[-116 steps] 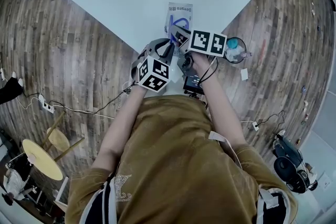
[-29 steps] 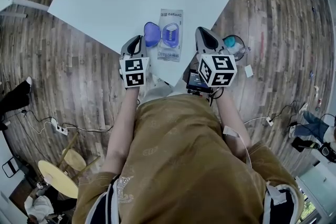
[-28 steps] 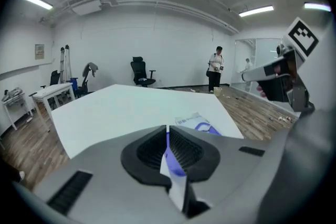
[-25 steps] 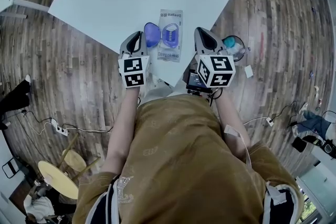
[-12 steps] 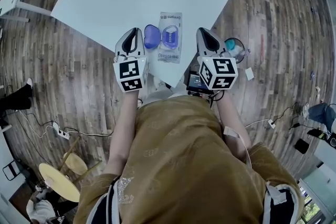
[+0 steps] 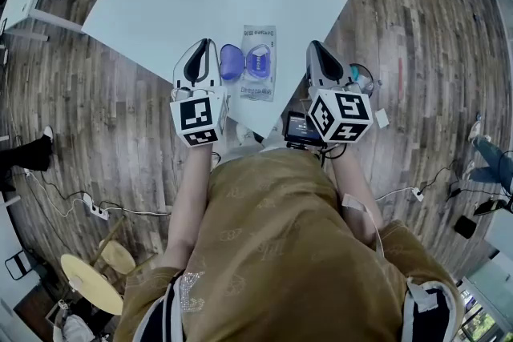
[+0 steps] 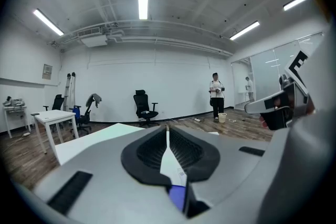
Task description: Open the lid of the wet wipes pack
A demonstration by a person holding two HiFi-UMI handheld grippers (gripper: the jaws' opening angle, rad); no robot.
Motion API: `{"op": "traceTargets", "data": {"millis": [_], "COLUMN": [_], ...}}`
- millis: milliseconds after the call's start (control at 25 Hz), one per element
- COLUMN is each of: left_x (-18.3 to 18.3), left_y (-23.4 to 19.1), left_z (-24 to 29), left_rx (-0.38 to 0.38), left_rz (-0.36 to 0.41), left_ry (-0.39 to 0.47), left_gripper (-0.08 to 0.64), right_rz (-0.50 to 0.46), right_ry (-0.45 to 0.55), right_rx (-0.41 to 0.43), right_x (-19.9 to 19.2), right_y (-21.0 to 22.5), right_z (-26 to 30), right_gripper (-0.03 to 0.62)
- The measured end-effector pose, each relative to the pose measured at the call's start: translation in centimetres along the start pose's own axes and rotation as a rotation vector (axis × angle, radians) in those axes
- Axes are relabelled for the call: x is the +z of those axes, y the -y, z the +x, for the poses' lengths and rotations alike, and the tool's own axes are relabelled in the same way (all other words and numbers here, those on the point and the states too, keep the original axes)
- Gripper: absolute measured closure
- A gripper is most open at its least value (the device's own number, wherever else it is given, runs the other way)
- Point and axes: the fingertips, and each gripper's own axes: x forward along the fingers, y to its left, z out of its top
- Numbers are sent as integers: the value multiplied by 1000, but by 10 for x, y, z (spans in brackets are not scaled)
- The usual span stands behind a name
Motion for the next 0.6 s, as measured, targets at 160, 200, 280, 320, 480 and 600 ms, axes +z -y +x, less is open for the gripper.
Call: {"op": "traceTargets", "data": {"millis": [160, 200, 280, 320, 480, 600], "left_x": [18, 22, 29, 31, 42, 52], "left_y": [2, 3, 4, 4, 3, 4], "left_z": [-3, -3, -4, -4, -6, -7], "left_rx": [-4, -10, -20, -20, -18, -17], "left_rz": [9, 6, 6, 9, 13, 8], "left_ry": [41, 51, 66, 70, 96, 124], "left_gripper": [537, 537, 537, 537, 537, 537], "right_rz": [-45, -77, -147, -176, -167, -187], "right_ry": [51, 63, 94, 113, 193, 207], "right_rx": [-15, -17, -28, -36, -51, -68], "right_x": [21, 26, 35, 40, 58, 61], "right_y": [0, 0, -3, -4, -5, -2], "right_z": [-7, -8, -10, -11, -18, -21], "right_gripper": [583, 583, 583, 583, 584, 583]}}
